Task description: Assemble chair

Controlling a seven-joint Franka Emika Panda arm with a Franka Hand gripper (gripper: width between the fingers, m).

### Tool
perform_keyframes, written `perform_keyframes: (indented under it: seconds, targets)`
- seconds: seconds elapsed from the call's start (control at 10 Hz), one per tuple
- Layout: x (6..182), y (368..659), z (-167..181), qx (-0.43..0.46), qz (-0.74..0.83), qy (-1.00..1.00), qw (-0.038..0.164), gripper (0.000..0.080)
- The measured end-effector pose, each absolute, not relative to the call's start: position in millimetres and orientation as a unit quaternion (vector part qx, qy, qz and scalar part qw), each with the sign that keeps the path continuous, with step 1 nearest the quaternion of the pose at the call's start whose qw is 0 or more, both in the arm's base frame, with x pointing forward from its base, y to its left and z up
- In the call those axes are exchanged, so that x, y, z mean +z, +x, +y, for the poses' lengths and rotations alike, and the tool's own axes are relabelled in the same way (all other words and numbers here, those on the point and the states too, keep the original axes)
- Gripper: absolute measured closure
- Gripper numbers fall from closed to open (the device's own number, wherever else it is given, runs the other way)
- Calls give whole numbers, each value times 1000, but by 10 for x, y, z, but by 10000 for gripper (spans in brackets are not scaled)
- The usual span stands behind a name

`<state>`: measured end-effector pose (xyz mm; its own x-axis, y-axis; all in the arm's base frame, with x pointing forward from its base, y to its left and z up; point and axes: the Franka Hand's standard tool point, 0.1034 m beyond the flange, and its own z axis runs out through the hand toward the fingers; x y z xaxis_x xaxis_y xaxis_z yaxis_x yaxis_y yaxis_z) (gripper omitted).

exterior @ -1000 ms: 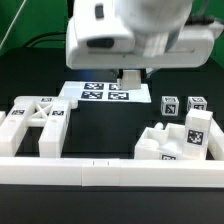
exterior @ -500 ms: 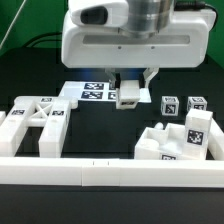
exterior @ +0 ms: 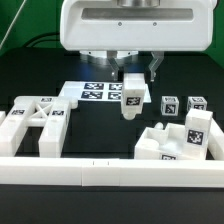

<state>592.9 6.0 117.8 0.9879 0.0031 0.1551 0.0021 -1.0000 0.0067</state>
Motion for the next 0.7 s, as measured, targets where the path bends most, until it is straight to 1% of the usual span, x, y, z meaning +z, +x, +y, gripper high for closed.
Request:
perform_keyframes:
  seconds: [0.1,0.3,0.4,0.7]
  targets:
    - [1163,5913,47,94,-1,996,4,515]
    - [1284,6113,6,167,-2,986,11,515]
    - [1306,6138,21,175,-1,984,11,515]
    - [1280,6133,50,174,-5,985,10,515]
